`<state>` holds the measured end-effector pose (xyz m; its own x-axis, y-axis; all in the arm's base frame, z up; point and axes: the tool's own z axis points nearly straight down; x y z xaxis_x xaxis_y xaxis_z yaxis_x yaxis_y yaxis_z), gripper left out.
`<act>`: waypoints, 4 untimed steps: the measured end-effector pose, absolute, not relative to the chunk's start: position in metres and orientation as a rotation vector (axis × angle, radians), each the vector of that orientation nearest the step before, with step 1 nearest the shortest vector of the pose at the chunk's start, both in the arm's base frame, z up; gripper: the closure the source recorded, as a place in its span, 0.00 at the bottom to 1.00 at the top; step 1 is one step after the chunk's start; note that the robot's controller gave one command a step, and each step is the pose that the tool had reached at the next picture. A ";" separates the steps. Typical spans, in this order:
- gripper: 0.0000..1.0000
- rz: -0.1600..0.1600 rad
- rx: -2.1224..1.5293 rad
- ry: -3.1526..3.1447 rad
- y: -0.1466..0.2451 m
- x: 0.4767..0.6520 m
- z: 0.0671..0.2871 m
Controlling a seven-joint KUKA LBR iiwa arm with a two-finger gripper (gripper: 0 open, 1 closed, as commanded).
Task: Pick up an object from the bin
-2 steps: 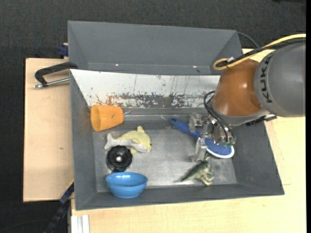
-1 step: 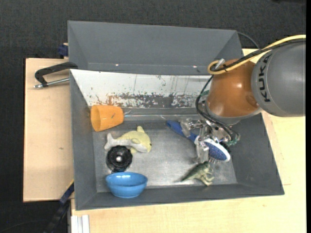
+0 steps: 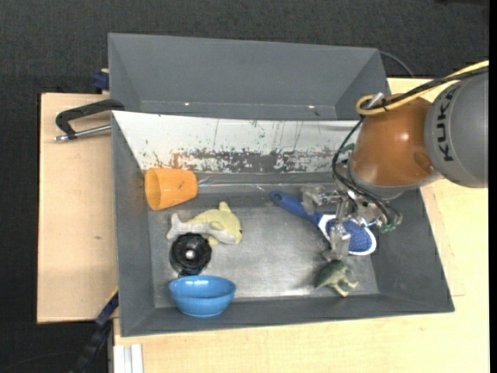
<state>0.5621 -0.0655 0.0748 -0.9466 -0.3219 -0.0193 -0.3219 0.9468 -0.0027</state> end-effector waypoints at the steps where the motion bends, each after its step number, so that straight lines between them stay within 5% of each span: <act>1: 0.00 -0.004 -0.178 3.128 -0.144 0.553 0.072; 2: 1.00 0.001 -0.182 3.131 -0.142 0.552 0.070; 3: 1.00 -0.008 -0.347 3.108 -0.142 0.564 0.254; 4: 1.00 0.003 -0.870 3.019 -0.086 0.538 0.240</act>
Offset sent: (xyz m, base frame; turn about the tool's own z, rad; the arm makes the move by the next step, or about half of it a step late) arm -0.0112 -0.0771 -0.0048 0.2110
